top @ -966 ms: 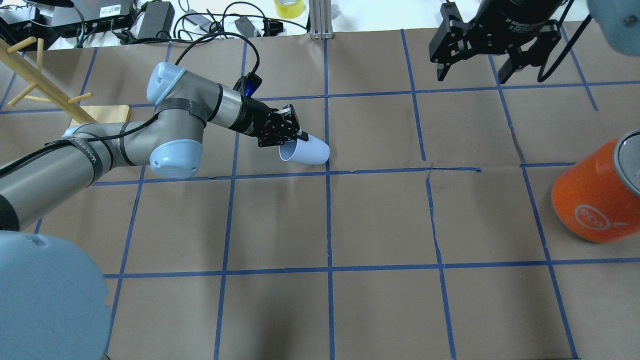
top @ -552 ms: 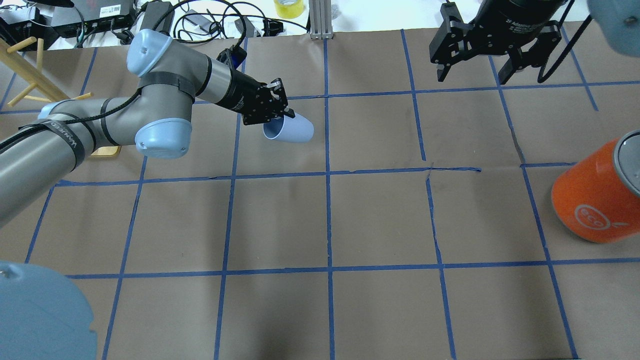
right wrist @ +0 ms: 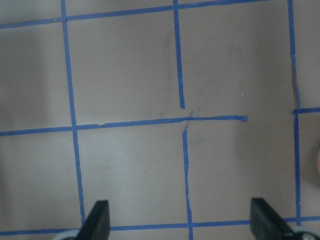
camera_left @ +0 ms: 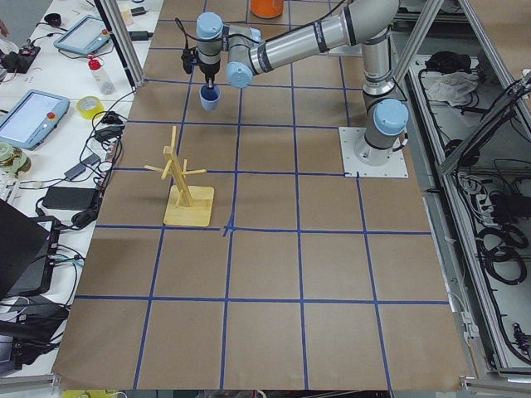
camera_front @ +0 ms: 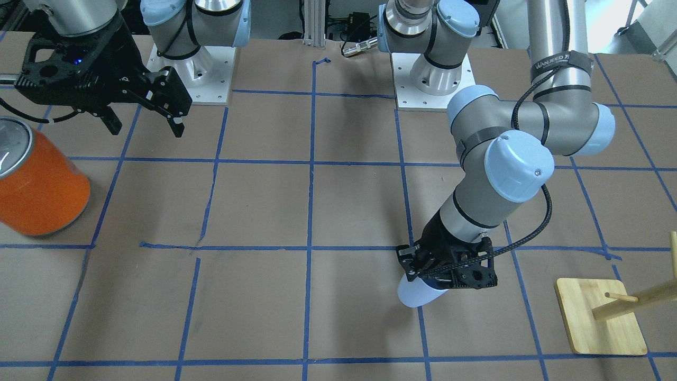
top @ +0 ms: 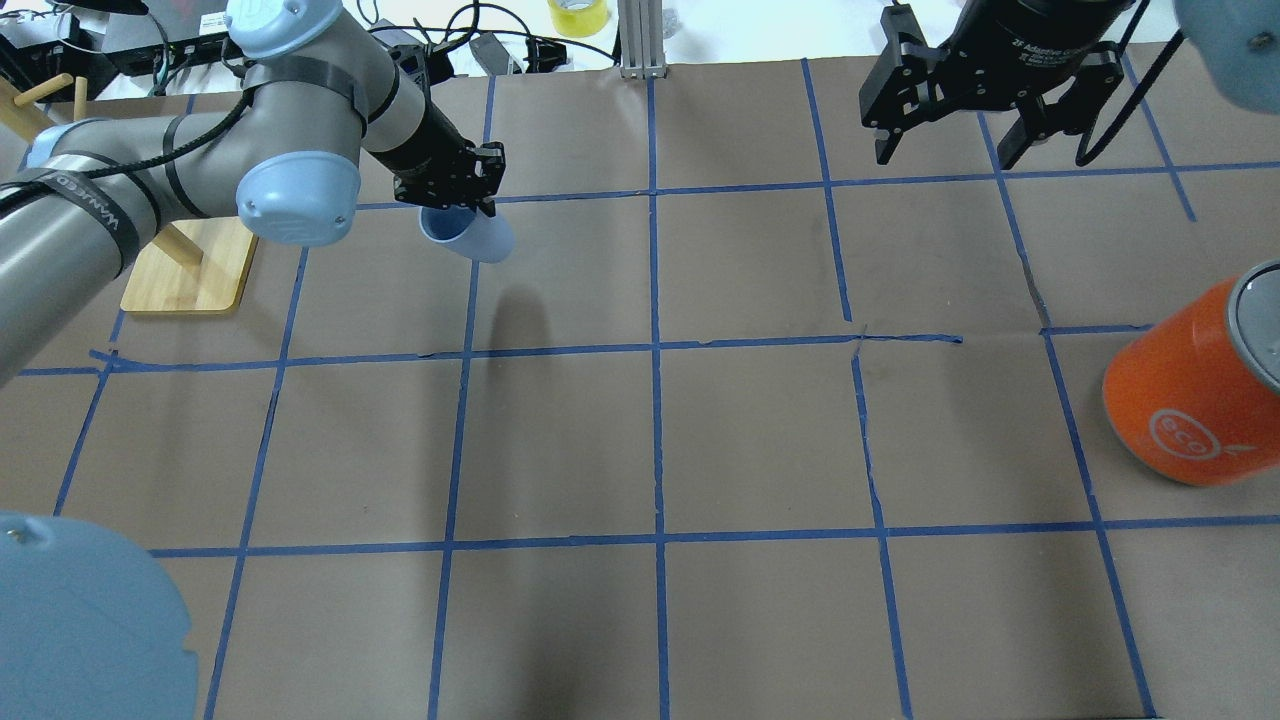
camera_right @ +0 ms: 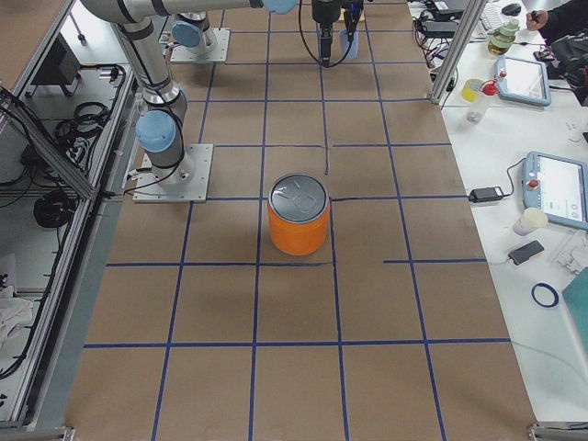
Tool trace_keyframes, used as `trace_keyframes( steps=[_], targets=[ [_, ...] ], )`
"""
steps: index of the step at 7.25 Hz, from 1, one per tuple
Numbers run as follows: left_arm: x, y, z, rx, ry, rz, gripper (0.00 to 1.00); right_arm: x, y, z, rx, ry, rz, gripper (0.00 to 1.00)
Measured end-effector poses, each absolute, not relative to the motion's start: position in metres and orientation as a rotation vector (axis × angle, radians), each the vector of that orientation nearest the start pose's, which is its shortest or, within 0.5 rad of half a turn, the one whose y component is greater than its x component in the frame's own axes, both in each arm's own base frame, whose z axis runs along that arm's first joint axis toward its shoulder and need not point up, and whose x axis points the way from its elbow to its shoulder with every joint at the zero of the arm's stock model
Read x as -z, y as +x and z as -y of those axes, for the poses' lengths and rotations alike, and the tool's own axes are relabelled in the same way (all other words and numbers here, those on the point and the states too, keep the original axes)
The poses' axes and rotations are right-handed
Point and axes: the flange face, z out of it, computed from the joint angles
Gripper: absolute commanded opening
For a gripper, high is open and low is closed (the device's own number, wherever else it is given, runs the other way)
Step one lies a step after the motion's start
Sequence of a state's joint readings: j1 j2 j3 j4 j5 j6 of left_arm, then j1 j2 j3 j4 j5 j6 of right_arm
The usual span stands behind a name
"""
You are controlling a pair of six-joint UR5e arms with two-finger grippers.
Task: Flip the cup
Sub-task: 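Lift the cup with the left gripper and swing it upright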
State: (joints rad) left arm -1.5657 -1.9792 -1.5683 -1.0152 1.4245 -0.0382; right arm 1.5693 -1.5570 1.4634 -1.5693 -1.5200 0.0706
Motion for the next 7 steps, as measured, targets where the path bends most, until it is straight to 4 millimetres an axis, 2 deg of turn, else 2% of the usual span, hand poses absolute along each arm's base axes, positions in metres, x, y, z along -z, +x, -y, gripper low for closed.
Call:
trace_keyframes(
  steps=[2, 4, 6, 7],
  targets=[
    [-0.314, -0.128, 0.664, 0.238, 0.252, -3.112, 0.0, -0.534, 0.138, 0.505, 0.139, 0.108, -3.083, 1.0],
    [-0.291, -0.108, 0.687, 0.191, 0.451, -3.024, 0.0, -0.534, 0.138, 0.505, 0.138, 0.108, -3.083, 1.0],
    [-0.268, -0.081, 0.696, 0.129, 0.567, -2.988, 0.0, -0.533, 0.137, 0.505, 0.137, 0.108, -3.084, 1.0],
    [-0.262, -0.068, 0.697, 0.109, 0.588, -2.982, 0.05, -0.533, 0.137, 0.505, 0.137, 0.108, -3.084, 1.0]
  ],
)
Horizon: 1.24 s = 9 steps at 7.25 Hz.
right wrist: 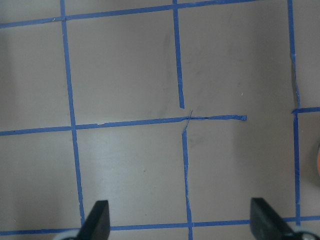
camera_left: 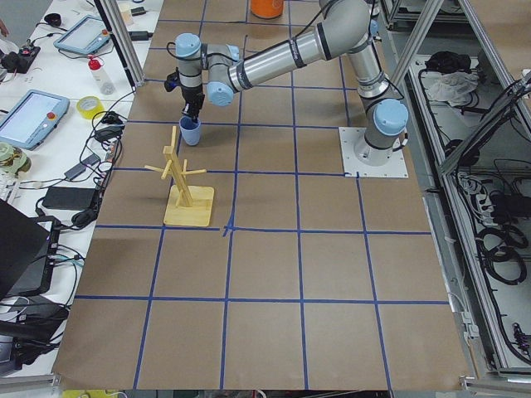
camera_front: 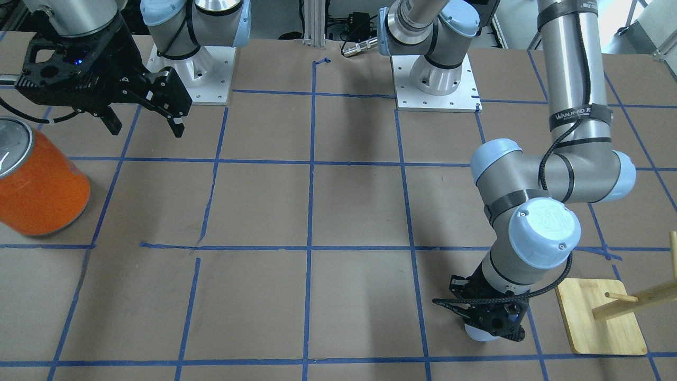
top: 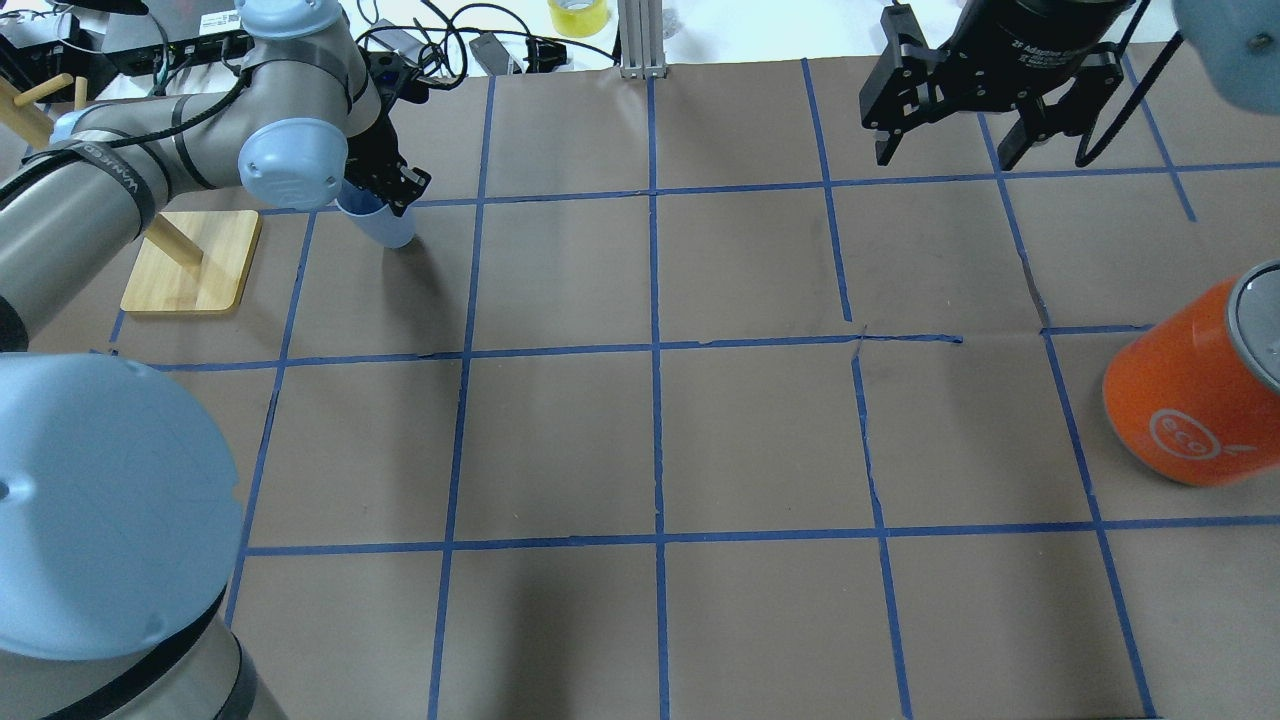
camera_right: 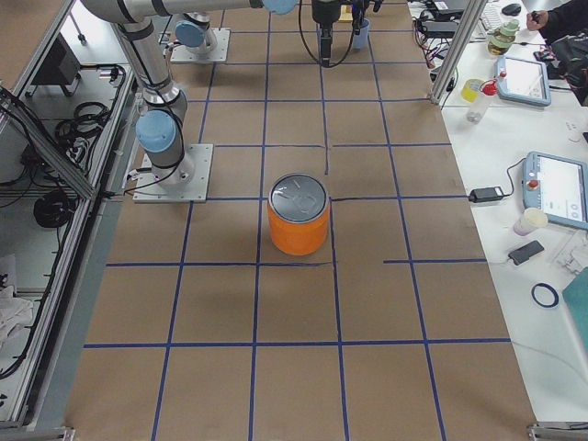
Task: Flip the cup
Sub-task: 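Lift the cup with the left gripper and swing it upright, then set the cup upright on the table near the wooden stand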
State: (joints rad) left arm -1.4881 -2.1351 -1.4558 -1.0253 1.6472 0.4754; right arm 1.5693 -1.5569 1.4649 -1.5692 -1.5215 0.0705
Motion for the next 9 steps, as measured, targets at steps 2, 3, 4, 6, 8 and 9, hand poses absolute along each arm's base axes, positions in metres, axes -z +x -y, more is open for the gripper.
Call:
trace_keyframes(
  steps=[2, 3, 4, 6, 8, 9],
  targets=[
    [-0.253, -0.06, 0.7, 0.085, 0.601, -2.977, 0.75, -0.533, 0.137, 0.505, 0.137, 0.108, -3.084, 1.0],
    [-0.251, -0.059, 0.699, 0.08, 0.598, -2.977, 0.89, -0.533, 0.137, 0.505, 0.137, 0.108, -3.084, 1.0],
    [-0.255, -0.059, 0.699, 0.089, 0.59, -2.976, 1.0, -0.533, 0.137, 0.505, 0.137, 0.108, -3.084, 1.0],
    [-0.286, -0.059, 0.691, 0.118, 0.574, -2.968, 1.0, -0.533, 0.137, 0.505, 0.137, 0.107, -3.085, 1.0],
    [-0.354, -0.072, 0.655, 0.075, 0.459, -3.003, 1.0, -0.533, 0.138, 0.505, 0.133, 0.106, -3.085, 1.0],
    [-0.395, -0.089, 0.626, 0.057, 0.363, -3.029, 1.0, -0.531, 0.138, 0.505, 0.128, 0.106, -3.083, 1.0]
  ],
)
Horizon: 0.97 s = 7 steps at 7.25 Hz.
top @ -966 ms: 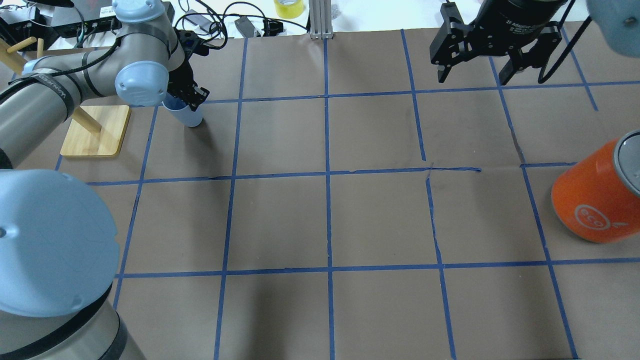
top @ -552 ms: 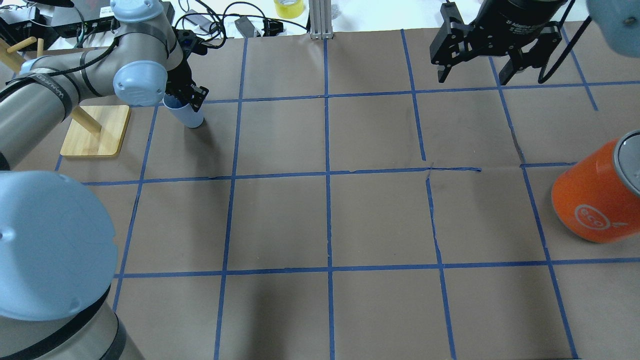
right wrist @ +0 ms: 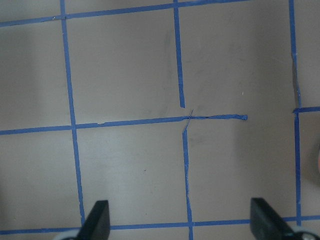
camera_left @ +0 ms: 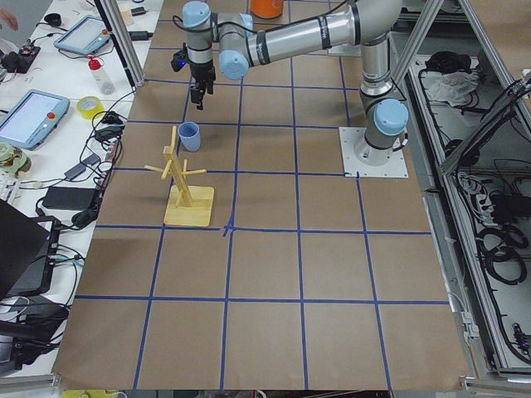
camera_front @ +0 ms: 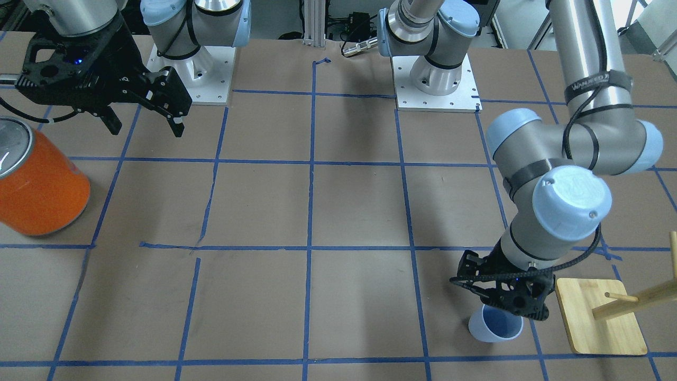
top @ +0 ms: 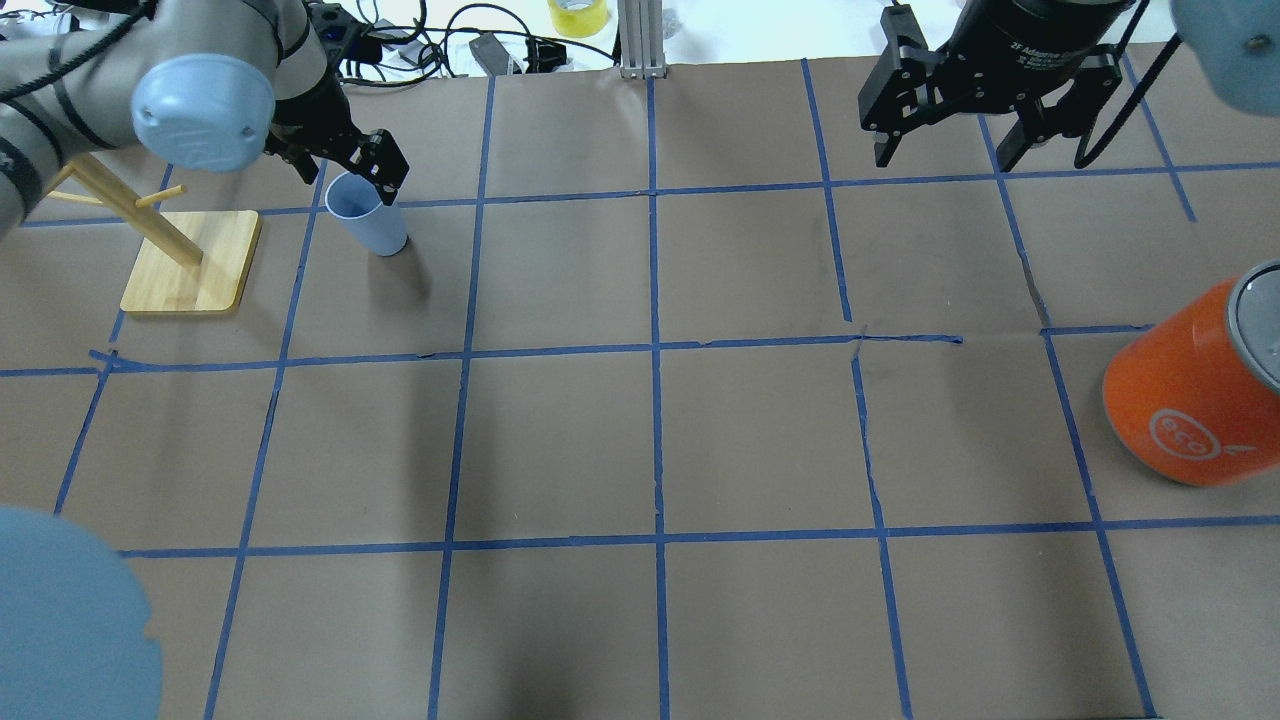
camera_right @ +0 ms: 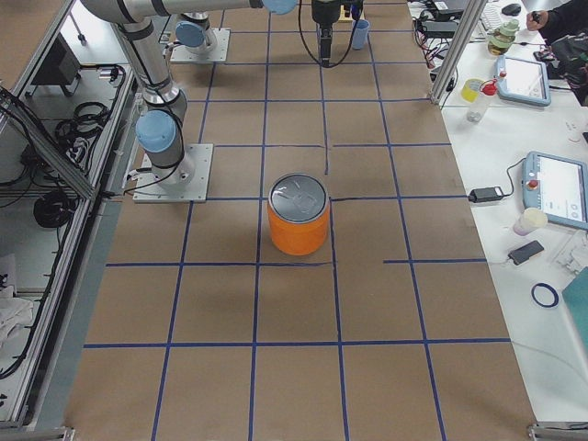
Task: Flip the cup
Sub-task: 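Set the cup upright on the table near the wooden stand, then open the left gripper and raise it away from the cup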
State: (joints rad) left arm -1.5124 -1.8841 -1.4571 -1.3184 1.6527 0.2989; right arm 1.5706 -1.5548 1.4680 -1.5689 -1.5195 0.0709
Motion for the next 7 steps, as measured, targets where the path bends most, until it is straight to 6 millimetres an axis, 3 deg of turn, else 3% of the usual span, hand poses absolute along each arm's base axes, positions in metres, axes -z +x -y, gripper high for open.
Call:
trace_keyframes(
  steps=[2, 4, 5, 7],
  targets=[
    [-0.473, -0.121, 0.566, 0.082, 0.221, -3.054, 1.0, -0.526, 0.138, 0.505, 0.121, 0.108, -3.08, 1.0],
    [-0.535, -0.128, 0.508, 0.113, 0.145, -3.06, 1.0, -0.525, 0.138, 0.505, 0.12, 0.109, -3.079, 1.0],
    [-0.547, -0.128, 0.489, 0.114, 0.09, -3.06, 1.0, -0.524, 0.139, 0.505, 0.119, 0.108, -3.079, 1.0],
    [-0.548, -0.128, 0.478, 0.109, -0.065, -3.064, 1.0, -0.524, 0.139, 0.505, 0.117, 0.108, -3.079, 1.0]
  ],
)
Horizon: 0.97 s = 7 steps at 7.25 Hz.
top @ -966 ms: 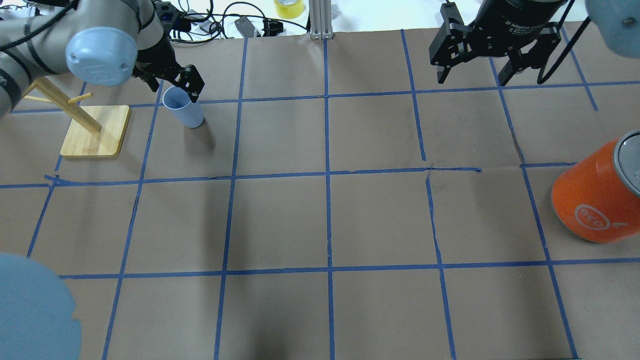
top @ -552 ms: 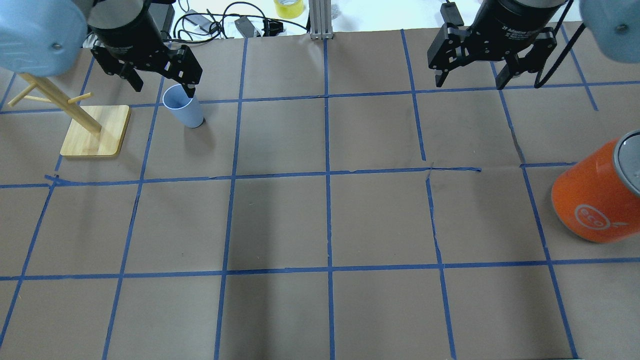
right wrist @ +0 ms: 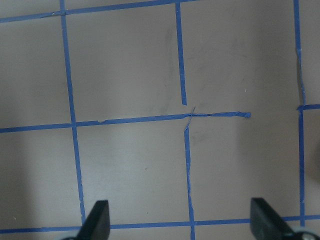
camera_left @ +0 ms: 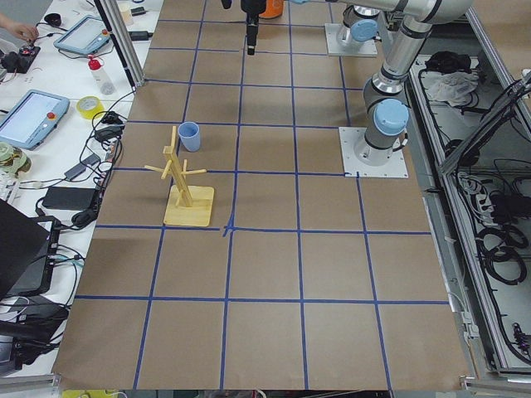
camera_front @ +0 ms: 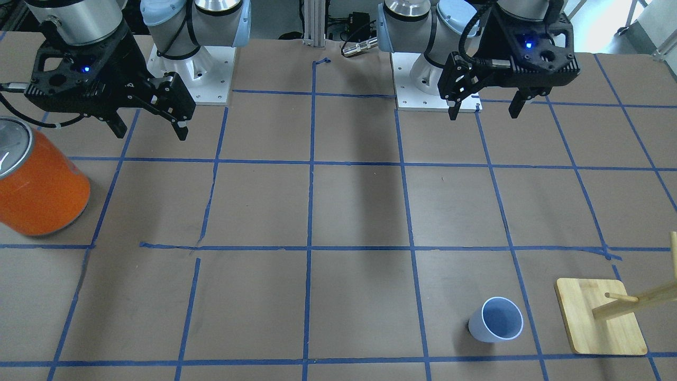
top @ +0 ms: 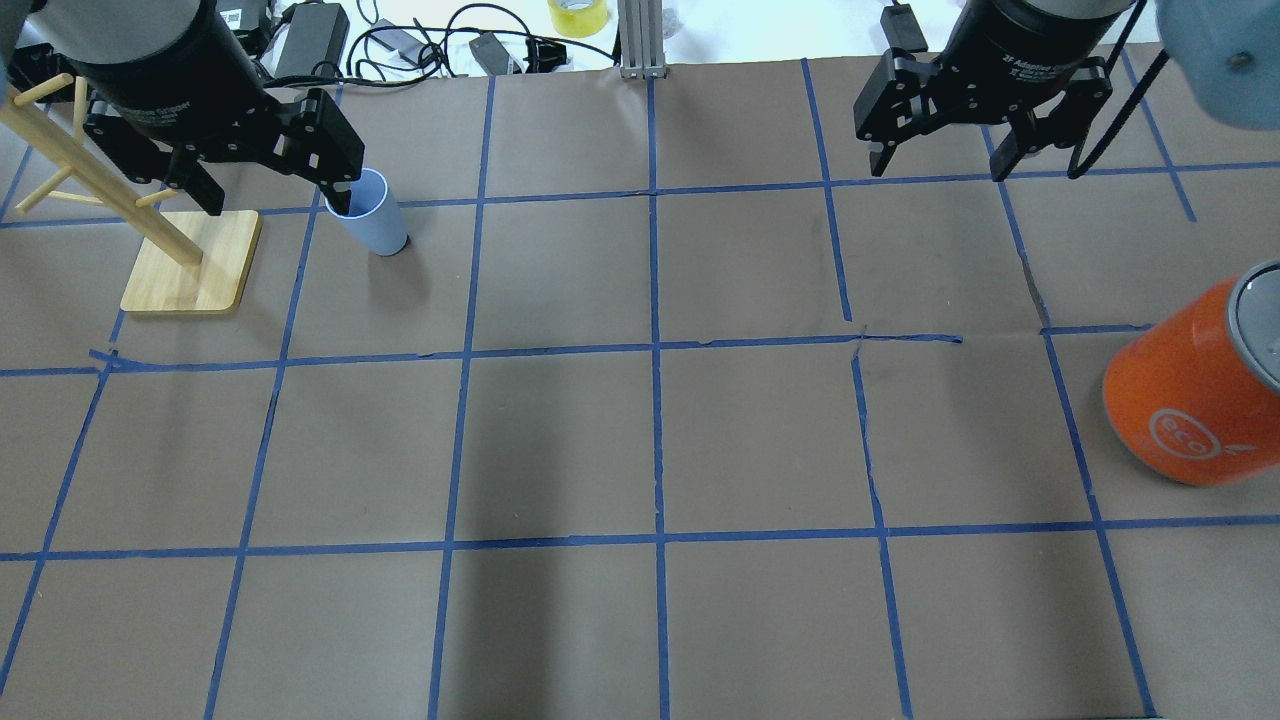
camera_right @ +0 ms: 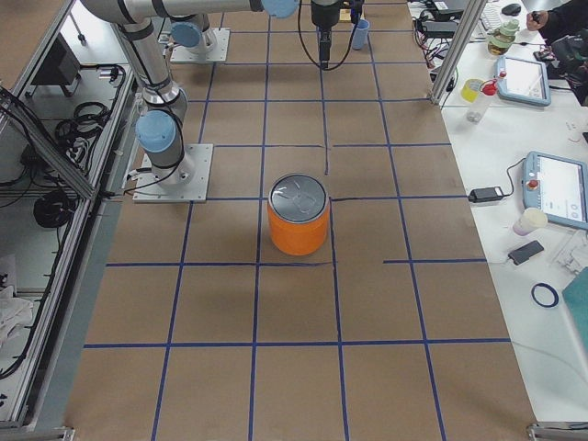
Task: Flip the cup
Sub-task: 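Open the left gripper and raise it away from the cup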
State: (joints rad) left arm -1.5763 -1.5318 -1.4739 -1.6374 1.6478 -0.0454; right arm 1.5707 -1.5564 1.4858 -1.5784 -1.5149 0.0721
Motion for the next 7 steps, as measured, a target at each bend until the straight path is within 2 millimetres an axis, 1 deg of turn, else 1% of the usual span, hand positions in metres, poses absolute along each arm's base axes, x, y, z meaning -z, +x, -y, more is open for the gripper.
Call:
trace_keyframes(
  steps=[2, 5, 7],
  targets=[
    [-0.552, -0.126, 0.474, 0.126, -0.115, -3.069, 1.0, -0.524, 0.138, 0.504, 0.116, 0.109, -3.079, 1.0],
    [-0.556, -0.118, 0.476, 0.163, -0.122, -3.07, 1.0, -0.524, 0.137, 0.505, 0.116, 0.108, -3.082, 1.0],
    [-0.56, -0.107, 0.479, 0.189, -0.127, -3.087, 1.0, -0.524, 0.137, 0.505, 0.116, 0.108, -3.083, 1.0]
  ],
)
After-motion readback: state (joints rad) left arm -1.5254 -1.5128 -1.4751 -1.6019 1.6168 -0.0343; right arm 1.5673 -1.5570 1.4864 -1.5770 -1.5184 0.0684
